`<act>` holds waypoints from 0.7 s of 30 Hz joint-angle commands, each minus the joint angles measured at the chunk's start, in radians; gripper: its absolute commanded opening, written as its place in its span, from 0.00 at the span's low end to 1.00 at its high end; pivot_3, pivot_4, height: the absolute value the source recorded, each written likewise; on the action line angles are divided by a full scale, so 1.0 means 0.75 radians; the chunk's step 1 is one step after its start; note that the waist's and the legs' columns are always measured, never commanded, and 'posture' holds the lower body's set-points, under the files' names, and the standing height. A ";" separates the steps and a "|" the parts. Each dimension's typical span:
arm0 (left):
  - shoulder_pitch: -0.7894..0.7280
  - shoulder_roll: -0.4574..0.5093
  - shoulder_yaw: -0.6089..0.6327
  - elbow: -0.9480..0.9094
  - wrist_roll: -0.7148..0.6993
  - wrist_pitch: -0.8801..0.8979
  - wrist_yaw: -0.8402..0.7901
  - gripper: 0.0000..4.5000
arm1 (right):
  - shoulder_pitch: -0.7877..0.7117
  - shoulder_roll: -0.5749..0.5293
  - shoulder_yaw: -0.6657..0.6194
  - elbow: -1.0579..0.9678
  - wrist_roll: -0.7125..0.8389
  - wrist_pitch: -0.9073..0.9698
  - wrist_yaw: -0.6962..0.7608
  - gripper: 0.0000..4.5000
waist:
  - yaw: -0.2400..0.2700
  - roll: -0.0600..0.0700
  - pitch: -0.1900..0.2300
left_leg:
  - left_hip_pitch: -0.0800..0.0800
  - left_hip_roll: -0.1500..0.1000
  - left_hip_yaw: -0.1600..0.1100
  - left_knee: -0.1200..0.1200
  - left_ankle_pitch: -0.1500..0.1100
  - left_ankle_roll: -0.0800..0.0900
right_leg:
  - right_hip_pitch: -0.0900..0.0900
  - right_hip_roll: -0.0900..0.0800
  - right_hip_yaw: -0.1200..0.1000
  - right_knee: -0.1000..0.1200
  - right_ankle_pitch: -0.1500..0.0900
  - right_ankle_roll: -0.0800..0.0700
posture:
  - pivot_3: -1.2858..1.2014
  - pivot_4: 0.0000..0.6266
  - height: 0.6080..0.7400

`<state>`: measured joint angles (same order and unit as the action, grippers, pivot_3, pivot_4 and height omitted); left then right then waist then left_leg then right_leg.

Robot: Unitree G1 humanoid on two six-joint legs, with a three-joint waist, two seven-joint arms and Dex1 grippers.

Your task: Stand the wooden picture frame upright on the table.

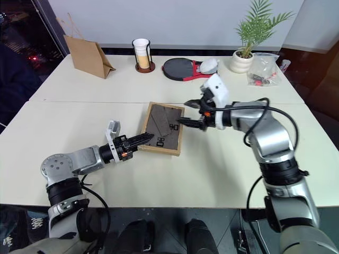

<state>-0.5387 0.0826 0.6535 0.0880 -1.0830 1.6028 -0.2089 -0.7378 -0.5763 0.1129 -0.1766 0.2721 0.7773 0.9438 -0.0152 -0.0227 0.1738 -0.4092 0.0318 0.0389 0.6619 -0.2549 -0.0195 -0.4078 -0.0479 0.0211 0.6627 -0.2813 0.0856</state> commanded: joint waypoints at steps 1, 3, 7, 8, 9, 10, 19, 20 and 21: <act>0.014 -0.040 -0.006 -0.095 -0.080 -0.006 0.000 0.23 | -0.096 0.069 0.024 0.087 0.030 0.026 -0.028 0.99 | 0.000 0.000 0.000 | 0.000 0.000 0.000 0.000 0.000 0.000 | 0.000 0.000 0.000 0.000 0.000 0.000 | 0.52 0.24 1.00; 0.028 -0.053 -0.012 -0.121 -0.090 -0.006 0.006 0.23 | -0.129 0.112 0.035 0.160 0.040 0.034 -0.038 0.99 | 0.000 0.000 0.000 | 0.000 0.000 0.000 0.000 0.000 0.000 | 0.000 -0.001 0.000 0.000 0.000 0.000 | 0.52 0.24 1.00; 0.051 -0.069 -0.025 -0.158 -0.115 -0.010 0.023 0.23 | -0.174 0.174 0.043 0.284 0.062 0.064 -0.045 0.99 | 0.001 0.000 0.000 | 0.000 0.000 0.000 0.000 0.000 0.000 | -0.001 -0.001 0.000 0.000 0.000 0.000 | 0.52 0.24 1.00; 0.054 -0.071 -0.027 -0.164 -0.120 -0.012 0.028 0.23 | -0.183 0.185 0.047 0.313 0.064 0.068 -0.043 0.99 | 0.001 0.000 0.000 | -0.001 0.000 0.000 0.000 0.000 0.000 | -0.001 -0.001 0.000 0.000 0.000 0.000 | 0.52 0.24 1.00; 0.058 -0.072 -0.028 -0.168 -0.124 -0.014 0.032 0.23 | -0.190 0.194 0.049 0.335 0.067 0.072 -0.040 0.99 | 0.001 0.000 0.000 | -0.001 0.000 0.000 0.000 0.000 0.000 | -0.001 -0.001 0.000 0.000 0.000 0.000 | 0.52 0.24 1.00; 0.062 -0.075 -0.029 -0.175 -0.130 -0.016 0.035 0.23 | -0.195 0.202 0.052 0.354 0.070 0.076 -0.036 0.99 | 0.001 0.000 0.000 | -0.001 0.000 0.000 0.000 0.000 0.000 | -0.001 -0.001 0.000 -0.001 0.000 0.000 | 0.52 0.24 1.00; 0.109 -0.084 -0.067 -0.228 -0.198 -0.042 0.068 0.23 | -0.199 0.241 0.093 0.369 0.097 0.097 0.002 0.99 | -0.001 0.000 0.000 | -0.001 0.000 0.001 -0.001 0.000 0.000 | -0.001 -0.003 0.000 -0.001 0.000 0.000 | 0.52 0.24 1.00; 0.111 -0.085 -0.067 -0.226 -0.203 -0.050 0.077 0.23 | -0.196 0.241 0.095 0.350 0.105 0.101 0.007 0.99 | -0.002 0.000 0.000 | -0.001 0.000 0.001 -0.001 0.000 0.000 | -0.002 -0.003 0.000 -0.001 0.000 0.000 | 0.52 0.24 1.00; 0.111 -0.085 -0.067 -0.221 -0.208 -0.060 0.085 0.23 | -0.194 0.240 0.095 0.328 0.113 0.108 0.010 0.99 | -0.002 0.000 0.000 | -0.001 0.000 0.001 -0.001 0.000 0.000 | -0.002 -0.003 0.000 -0.001 0.000 0.000 | 0.52 0.24 1.00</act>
<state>-0.4434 0.0266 0.6076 -0.0426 -1.1789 1.5793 -0.1406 -0.8701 -0.4026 0.1873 0.1261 0.3305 0.8526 0.9384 -0.0168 -0.0226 0.1739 -0.4100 0.0319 0.0393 0.6608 -0.2551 -0.0196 -0.4091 -0.0502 0.0210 0.6619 -0.2813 0.0854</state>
